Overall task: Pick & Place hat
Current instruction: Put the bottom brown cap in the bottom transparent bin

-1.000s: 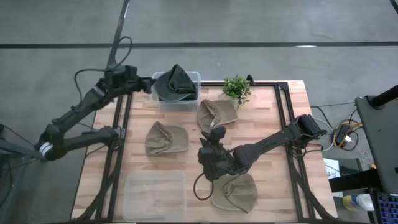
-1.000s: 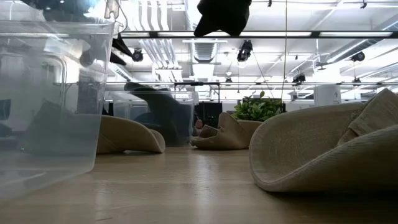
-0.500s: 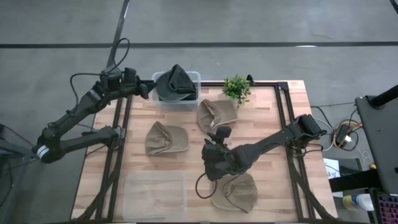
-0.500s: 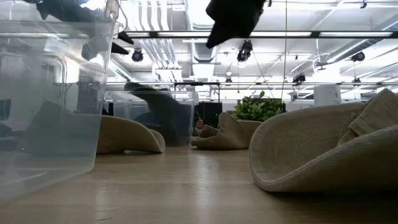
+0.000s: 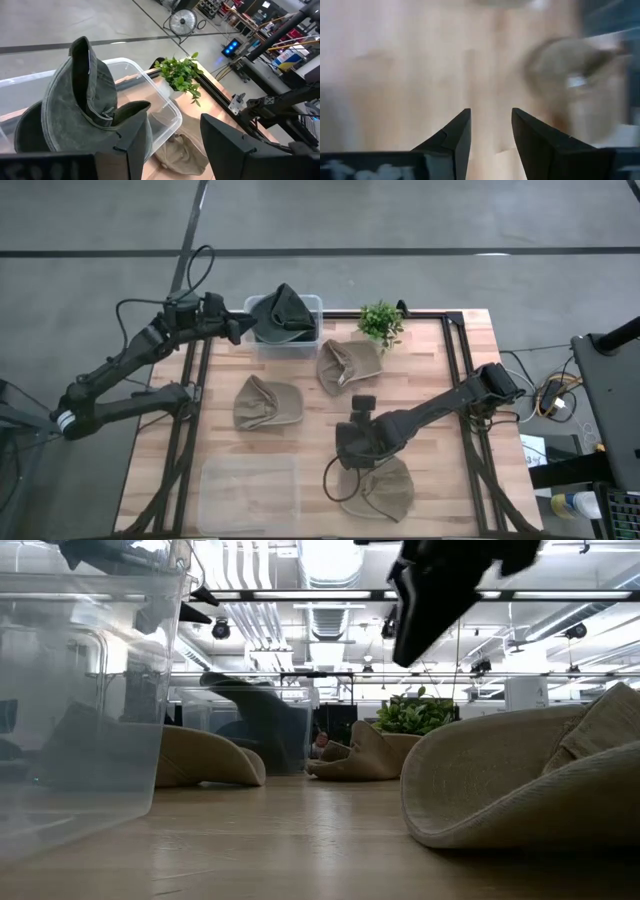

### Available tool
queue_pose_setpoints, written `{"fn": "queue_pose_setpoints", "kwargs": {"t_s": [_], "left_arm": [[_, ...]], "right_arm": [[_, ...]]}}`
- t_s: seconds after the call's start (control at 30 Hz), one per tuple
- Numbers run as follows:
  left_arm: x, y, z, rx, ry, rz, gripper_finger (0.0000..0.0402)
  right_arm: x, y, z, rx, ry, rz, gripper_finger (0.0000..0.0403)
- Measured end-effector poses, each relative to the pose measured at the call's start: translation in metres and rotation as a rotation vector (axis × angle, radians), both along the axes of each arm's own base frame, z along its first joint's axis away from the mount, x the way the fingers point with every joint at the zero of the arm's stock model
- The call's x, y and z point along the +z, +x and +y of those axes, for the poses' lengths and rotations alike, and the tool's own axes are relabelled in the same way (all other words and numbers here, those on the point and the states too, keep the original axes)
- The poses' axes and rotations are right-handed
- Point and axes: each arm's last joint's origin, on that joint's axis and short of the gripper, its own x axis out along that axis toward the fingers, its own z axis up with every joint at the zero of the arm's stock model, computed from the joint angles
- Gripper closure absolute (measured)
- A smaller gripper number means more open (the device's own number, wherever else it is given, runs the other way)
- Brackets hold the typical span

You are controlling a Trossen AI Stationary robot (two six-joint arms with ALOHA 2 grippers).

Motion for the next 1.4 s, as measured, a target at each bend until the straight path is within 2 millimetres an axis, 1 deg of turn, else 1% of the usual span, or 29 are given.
{"fn": "queue_pose_setpoints", "kwargs": {"t_s": [0.13,0.2,0.43,0.57,0.7,0.87,1.1,1.27,1.4], "left_arm": [[0.000,0.001,-0.001,-0.009,-0.001,0.000,0.0226],[0.000,0.001,-0.001,-0.010,-0.007,-0.003,0.0226],[0.000,0.002,-0.002,-0.010,-0.012,-0.005,0.0226],[0.000,0.002,-0.002,-0.011,-0.014,-0.006,0.0226],[0.000,0.002,-0.002,-0.011,-0.014,-0.006,0.0226],[0.000,0.002,-0.002,-0.010,-0.015,-0.007,0.0226],[0.000,0.002,-0.002,-0.010,-0.016,-0.007,0.0226],[0.000,0.002,-0.002,-0.010,-0.017,-0.008,0.0226],[0.000,0.002,-0.002,-0.008,-0.024,-0.011,0.0226]], "right_arm": [[-0.002,0.000,0.001,0.035,0.222,0.089,0.0271],[-0.002,0.001,0.000,0.044,0.301,0.119,0.0269],[-0.003,0.004,-0.003,0.056,0.507,0.166,0.0260],[-0.007,0.003,-0.003,0.030,0.579,0.197,0.0259],[-0.015,-0.001,-0.003,-0.010,0.607,0.233,0.0258],[-0.032,-0.004,-0.005,-0.035,0.596,0.266,0.0253],[-0.048,-0.006,-0.005,-0.036,0.607,0.252,0.0252],[-0.052,-0.008,-0.006,-0.037,0.609,0.263,0.0254],[-0.053,-0.008,-0.005,-0.028,0.649,0.280,0.0271]]}}
